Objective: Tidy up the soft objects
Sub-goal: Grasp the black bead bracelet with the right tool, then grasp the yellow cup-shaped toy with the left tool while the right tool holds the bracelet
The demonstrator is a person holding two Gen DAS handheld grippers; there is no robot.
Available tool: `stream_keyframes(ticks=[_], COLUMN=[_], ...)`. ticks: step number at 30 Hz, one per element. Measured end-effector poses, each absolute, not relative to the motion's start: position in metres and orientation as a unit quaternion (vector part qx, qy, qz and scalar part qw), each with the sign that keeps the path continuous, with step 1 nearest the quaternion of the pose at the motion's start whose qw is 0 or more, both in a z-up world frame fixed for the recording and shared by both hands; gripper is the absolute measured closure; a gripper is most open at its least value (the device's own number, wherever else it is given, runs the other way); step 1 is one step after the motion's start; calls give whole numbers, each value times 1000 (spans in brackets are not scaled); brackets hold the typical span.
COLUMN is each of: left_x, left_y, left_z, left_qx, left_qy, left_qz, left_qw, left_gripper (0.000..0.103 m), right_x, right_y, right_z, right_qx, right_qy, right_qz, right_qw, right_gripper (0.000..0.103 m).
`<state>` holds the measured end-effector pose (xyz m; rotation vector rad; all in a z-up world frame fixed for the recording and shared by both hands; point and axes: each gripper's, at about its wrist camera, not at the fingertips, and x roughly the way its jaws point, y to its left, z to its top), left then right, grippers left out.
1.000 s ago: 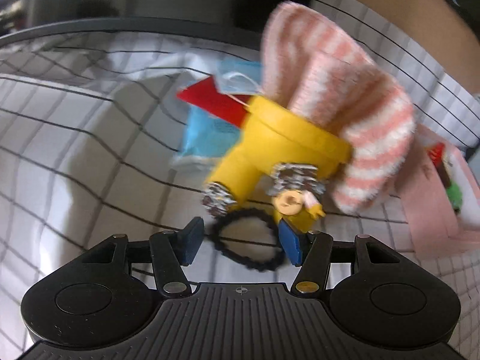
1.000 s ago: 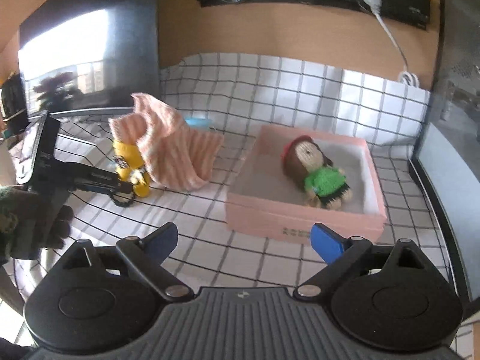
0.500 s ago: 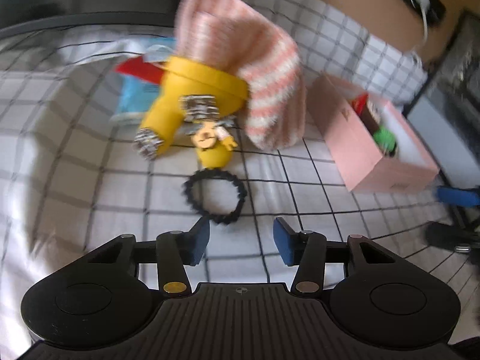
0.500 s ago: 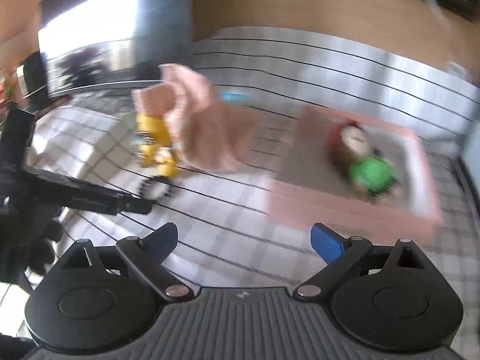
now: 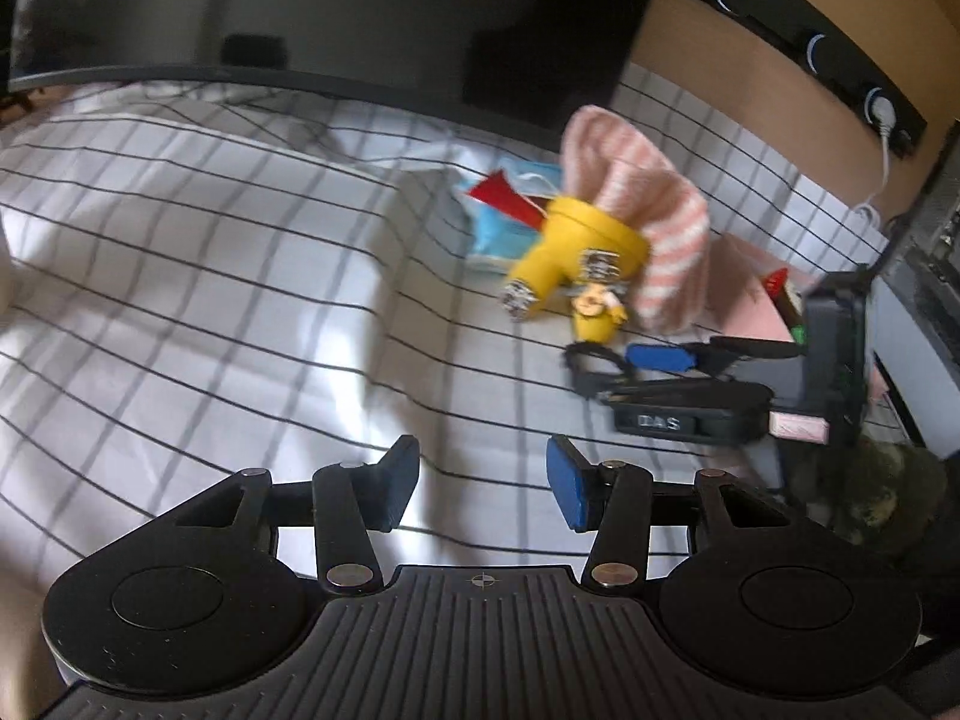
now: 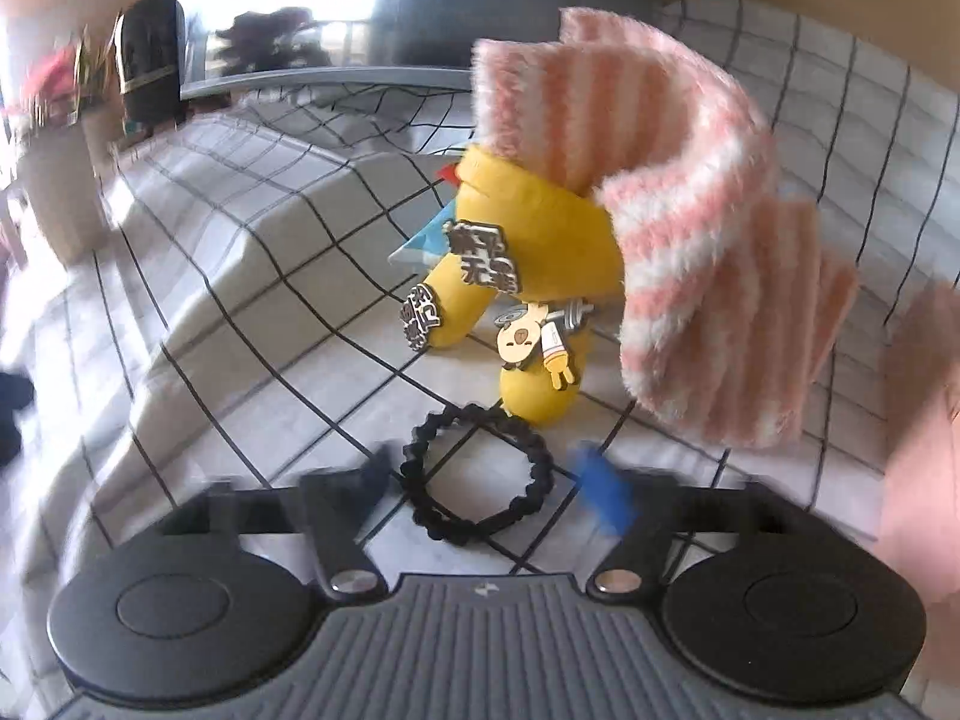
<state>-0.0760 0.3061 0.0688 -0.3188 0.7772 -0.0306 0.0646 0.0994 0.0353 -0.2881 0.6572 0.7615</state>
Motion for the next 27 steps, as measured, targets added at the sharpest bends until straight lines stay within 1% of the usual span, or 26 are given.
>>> stream_keyframes(ticks=[1,3,6,9,14,16,18,20,22,23,25,27], left_x=[-77,-75,-51,-16,45,71,88,99,109,114,122,132], left_y=[312,321,320,308,275,261,256,250,242,237,232,227], left_z=[68,67,67,70,74,65,58,54,51,49,45,38], left_qx=[-152,-154,-146,-121,-69,-40,-55,-72,-70,-70,-70,-64], left_qy=[375,371,362,350,305,314,315,305,303,304,306,312], left_qz=[-11,-13,-43,-77,-121,-99,-92,-99,-99,-103,-103,-109], left_qw=[914,915,920,926,942,943,943,944,945,945,944,942], left_gripper=[52,52,52,52,51,43,43,38,29,27,12,6], right_x=[61,51,27,8,-10,-14,-18,-21,-23,-25,-27,-29], right_y=[98,90,64,29,-29,-48,-66,-77,-82,-85,-89,-92], right_z=[38,42,46,49,51,51,53,53,53,53,53,53], right_qx=[-143,-150,-165,-145,-125,-114,-103,-98,-101,-102,-102,-106], right_qy=[322,330,327,343,357,359,362,367,369,370,372,373], right_qz=[373,369,337,303,215,182,158,143,135,134,136,140], right_qw=[858,855,867,877,901,908,913,914,914,914,913,911], right_gripper=[90,90,90,90,90,90,90,90,90,90,90,90])
